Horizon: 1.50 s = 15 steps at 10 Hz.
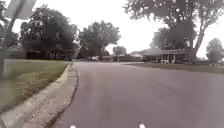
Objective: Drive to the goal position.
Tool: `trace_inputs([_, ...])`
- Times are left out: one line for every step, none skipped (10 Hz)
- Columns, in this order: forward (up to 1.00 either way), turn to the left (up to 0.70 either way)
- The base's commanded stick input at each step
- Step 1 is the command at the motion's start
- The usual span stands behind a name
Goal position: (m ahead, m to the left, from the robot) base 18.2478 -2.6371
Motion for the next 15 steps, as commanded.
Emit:
trace_inputs([0.5, 0.0])
trace_inputs([0.5, 0.0])
trace_inputs([0.5, 0.0])
trace_inputs([0.5, 0.0])
trace_inputs([0.5, 0.0])
trace_inputs([0.5, 0.0])
trace_inputs([0.5, 0.0])
trace_inputs([0.5, 0.0])
trace_inputs([0.5, 0.0])
trace_inputs([0.5, 0.0])
trace_inputs([0.5, 0.0])
trace_inputs([0.5, 0.0])
trace_inputs([0.5, 0.0])
trace_inputs([0.5, 0.0])
trace_inputs([0.5, 0.0])
